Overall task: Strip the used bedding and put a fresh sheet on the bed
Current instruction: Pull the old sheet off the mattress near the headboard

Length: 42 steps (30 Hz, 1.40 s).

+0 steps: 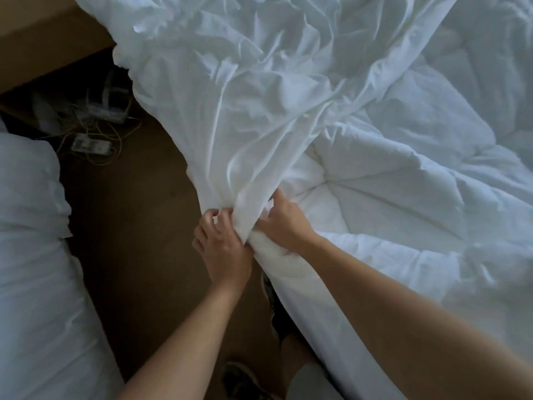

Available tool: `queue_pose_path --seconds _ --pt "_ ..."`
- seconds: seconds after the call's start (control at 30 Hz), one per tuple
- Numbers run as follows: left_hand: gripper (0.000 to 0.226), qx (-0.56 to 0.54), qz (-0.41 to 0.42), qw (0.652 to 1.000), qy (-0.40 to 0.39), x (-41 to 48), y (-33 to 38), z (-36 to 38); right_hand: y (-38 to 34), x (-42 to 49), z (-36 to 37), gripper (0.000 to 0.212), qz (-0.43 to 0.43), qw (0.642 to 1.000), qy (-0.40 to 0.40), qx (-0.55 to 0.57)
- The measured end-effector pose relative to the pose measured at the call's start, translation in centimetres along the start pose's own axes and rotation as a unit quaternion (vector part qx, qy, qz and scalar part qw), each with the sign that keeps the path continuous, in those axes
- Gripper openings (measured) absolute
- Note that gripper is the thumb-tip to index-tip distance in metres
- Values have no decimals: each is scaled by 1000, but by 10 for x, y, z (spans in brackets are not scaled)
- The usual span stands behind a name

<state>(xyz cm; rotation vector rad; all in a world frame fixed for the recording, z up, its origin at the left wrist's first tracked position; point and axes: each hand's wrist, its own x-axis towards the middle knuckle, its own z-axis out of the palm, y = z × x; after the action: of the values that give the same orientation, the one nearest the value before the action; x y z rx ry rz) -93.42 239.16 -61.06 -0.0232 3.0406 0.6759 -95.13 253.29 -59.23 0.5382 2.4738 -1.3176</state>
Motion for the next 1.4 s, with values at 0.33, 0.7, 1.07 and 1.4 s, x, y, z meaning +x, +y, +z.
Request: queue_pose_path --seconds 0.33,0.7,1.07,1.4 --pt "76 50 123 990 -56 5 20 11 -10 95 -97 19 -213 916 202 -274" --pt "54 -1 210 974 -80 -4 77 6 150 -42 -153 74 -43 907 57 -416" --pt "29 -19 143 989 -31 -19 50 -4 48 -34 -66 54 -169 928 -52 -327" --pt "16 -44 179 977 -108 -1 70 -5 23 -50 -116 18 -90 883 -295 -354"
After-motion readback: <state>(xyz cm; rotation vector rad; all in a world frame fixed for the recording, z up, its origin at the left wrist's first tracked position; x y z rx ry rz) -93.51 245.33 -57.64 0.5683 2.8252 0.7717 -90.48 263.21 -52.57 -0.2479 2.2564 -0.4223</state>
